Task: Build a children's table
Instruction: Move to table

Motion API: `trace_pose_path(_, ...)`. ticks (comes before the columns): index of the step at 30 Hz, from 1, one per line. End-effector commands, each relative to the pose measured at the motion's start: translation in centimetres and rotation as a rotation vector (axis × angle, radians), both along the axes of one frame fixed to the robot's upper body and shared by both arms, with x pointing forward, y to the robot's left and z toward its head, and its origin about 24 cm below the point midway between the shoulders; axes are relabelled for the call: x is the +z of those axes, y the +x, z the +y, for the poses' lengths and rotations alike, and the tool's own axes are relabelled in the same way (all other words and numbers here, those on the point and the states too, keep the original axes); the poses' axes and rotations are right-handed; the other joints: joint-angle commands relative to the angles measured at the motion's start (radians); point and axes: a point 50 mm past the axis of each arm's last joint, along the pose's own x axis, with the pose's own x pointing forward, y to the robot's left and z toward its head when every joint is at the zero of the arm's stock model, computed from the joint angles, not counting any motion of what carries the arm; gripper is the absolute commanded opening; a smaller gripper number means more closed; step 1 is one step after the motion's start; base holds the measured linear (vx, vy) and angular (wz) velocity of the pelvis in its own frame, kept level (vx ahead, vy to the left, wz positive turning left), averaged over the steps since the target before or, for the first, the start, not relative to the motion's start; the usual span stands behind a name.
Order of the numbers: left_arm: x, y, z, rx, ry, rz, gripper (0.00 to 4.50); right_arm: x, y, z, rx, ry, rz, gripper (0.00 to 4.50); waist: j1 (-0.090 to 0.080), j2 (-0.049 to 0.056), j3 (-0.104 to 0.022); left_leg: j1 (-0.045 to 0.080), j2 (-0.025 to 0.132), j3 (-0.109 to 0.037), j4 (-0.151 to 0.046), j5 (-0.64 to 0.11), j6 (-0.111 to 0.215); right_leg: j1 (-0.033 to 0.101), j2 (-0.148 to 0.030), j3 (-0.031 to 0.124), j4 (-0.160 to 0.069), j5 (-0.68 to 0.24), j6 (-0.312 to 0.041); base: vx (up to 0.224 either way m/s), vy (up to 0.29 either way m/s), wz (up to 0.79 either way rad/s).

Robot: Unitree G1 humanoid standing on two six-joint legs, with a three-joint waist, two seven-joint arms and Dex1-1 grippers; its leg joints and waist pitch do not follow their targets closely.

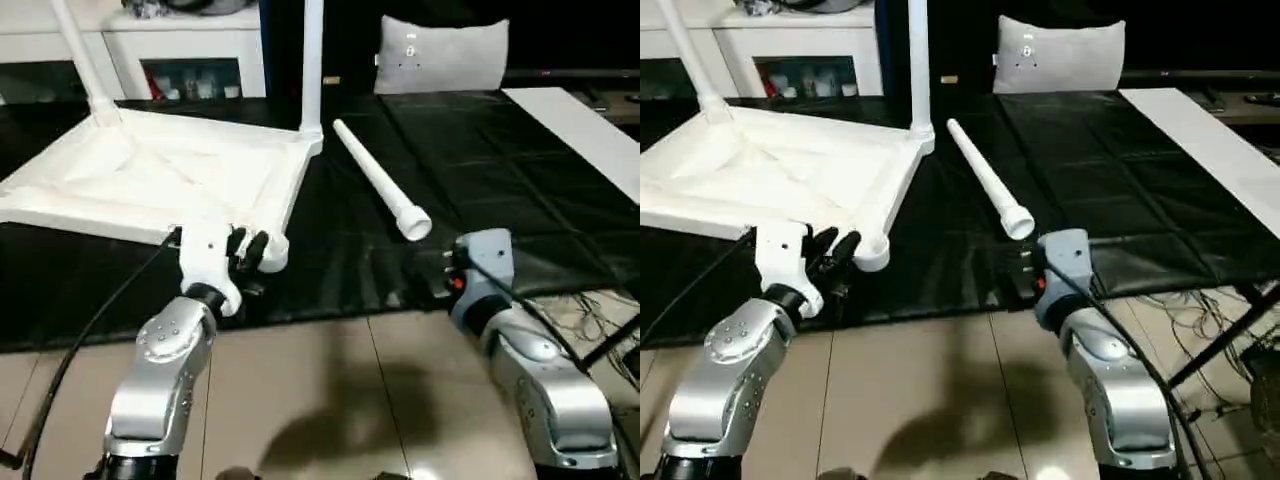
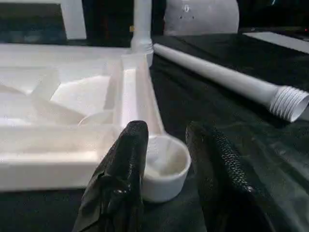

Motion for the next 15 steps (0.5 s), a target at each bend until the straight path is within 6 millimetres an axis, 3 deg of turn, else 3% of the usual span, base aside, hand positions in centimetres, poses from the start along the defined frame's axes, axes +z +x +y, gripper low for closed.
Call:
trace_pose_path(1,0.26,-0.05,0.06,0.001,0.001,0.003,1.63,0.29,-0.03,0.09,0.012,-0.004,-0.007,4.5,-0.022,0.015,-0.019,0.057,0.021,-0.014,-0.103,-0.713,-0.028,0.041,-0.027,-0.019,-0.135,-0.554,0.017,-0.038,0.088,-0.08)
trace_pose_path(2,0.26,-0.07,0.04,0.0,0.0,0.003,1.63,0.29,-0.02,0.11,0.013,-0.004,-0.006,4.5,-0.016,0.038,-0.005,0.028,0.068,-0.023,-0.184,-0.905,-0.019,0.102,-0.018,-0.034,-0.015,-0.406,-0.016,-0.038,0.088,-0.08)
trace_pose_path(3,0.25,-0.07,0.01,0.0,0.0,0.006,1.63,0.27,-0.02,0.15,0.018,-0.006,-0.003,4.5,0.011,0.042,0.001,-0.034,0.085,-0.006,-0.232,-0.996,-0.022,0.156,-0.016,-0.033,0.116,-0.29,-0.028,-0.09,0.068,-0.03)
trace_pose_path(4,0.24,-0.07,0.01,0.0,0.0,0.008,1.63,0.26,-0.02,0.17,0.02,-0.007,-0.001,4.5,0.074,0.029,-0.011,-0.013,0.073,0.056,-0.209,-0.941,0.036,0.146,-0.009,-0.006,0.153,-0.27,-0.029,-0.053,0.001,0.04)
trace_pose_path(5,0.25,-0.06,-0.01,0.001,-0.001,0.007,1.63,0.24,-0.02,0.18,0.021,-0.009,0.0,4.5,0.038,-0.05,-0.021,0.092,0.027,0.073,-0.049,-0.685,0.014,0.07,-0.061,0.092,-0.007,-0.827,0.019,-0.053,0.001,0.04)
trace_pose_path(6,0.25,-0.05,-0.02,0.002,-0.002,0.007,1.63,0.24,-0.01,0.18,0.021,-0.009,0.0,4.5,0.046,-0.058,0.003,0.142,-0.027,0.074,0.128,-0.462,0.038,-0.023,-0.129,0.107,-0.187,-1.181,-0.018,0.075,-0.063,0.04)
trace_pose_path(7,0.25,-0.06,-0.05,0.002,0.002,0.005,1.63,0.24,-0.01,0.19,0.024,-0.009,0.0,4.5,0.074,-0.031,0.009,0.041,-0.055,0.003,0.15,-0.167,0.104,0.082,-0.174,0.223,-0.19,-1.227,-0.1,0.108,-0.002,-0.03)
trace_pose_path(8,0.22,-0.07,-0.08,0.001,0.004,0.005,1.63,0.24,-0.01,0.21,0.027,-0.009,0.001,4.5,0.06,-0.054,0.02,0.006,-0.054,-0.009,0.165,-0.163,0.1,0.108,-0.178,0.206,-0.18,-1.188,-0.095,0.108,-0.002,-0.03)
trace_pose_path(9,0.2,-0.08,-0.11,0.0,0.005,0.006,1.63,0.24,0.0,0.23,0.03,-0.008,0.001,4.5,0.079,-0.035,0.0,0.005,-0.032,-0.018,0.078,-0.202,0.069,0.153,-0.144,0.171,-0.139,-0.953,-0.129,0.109,0.067,0.07)
trace_pose_path(10,0.19,-0.09,-0.12,0.0,0.005,0.008,1.63,0.22,0.0,0.26,0.031,-0.008,0.003,4.5,0.083,-0.013,-0.015,0.047,-0.02,-0.011,0.029,-0.239,0.06,0.141,-0.112,0.143,-0.123,-0.791,-0.156,0.04,0.074,0.25)
trace_pose_path(11,0.19,-0.09,-0.14,-0.001,0.007,0.008,1.63,0.18,0.0,0.27,0.032,-0.009,0.006,4.5,0.021,0.016,-0.04,0.158,0.042,-0.06,-0.094,-0.365,0.09,0.073,0.001,0.05,-0.007,-0.31,-0.19,0.04,0.074,0.25)
trace_pose_path(12,0.21,-0.09,-0.15,-0.001,0.008,0.007,1.63,0.17,0.01,0.28,0.033,-0.009,0.007,4.5,0.005,0.034,-0.052,0.193,0.071,-0.102,-0.107,-0.367,0.132,0.044,-0.003,0.035,0.036,-0.21,-0.162,0.046,0.069,0.14)
trace_pose_path(13,0.24,-0.09,-0.15,-0.003,0.01,0.007,1.63,0.16,0.0,0.3,0.033,-0.01,0.008,4.5,-0.019,0.034,-0.056,0.205,0.092,-0.133,-0.107,-0.343,0.256,0.01,-0.018,0.024,0.078,-0.126,-0.074,0.119,0.054,0.0)
trace_pose_path(14,0.25,-0.09,-0.14,-0.003,0.01,0.006,1.63,0.15,0.01,0.32,0.034,-0.01,0.009,4.5,-0.029,0.03,-0.062,0.207,0.096,-0.138,-0.101,-0.303,0.322,-0.004,-0.025,0.022,0.091,-0.1,-0.034,0.119,0.054,0.0)
trace_pose_path(15,0.25,-0.1,-0.14,-0.003,0.01,0.006,1.63,0.14,0.01,0.32,0.034,-0.01,0.009,4.5,-0.039,0.018,-0.052,0.194,0.091,-0.114,-0.093,-0.239,0.416,-0.026,-0.043,0.03,0.091,-0.053,0.006,0.122,0.028,0.04)
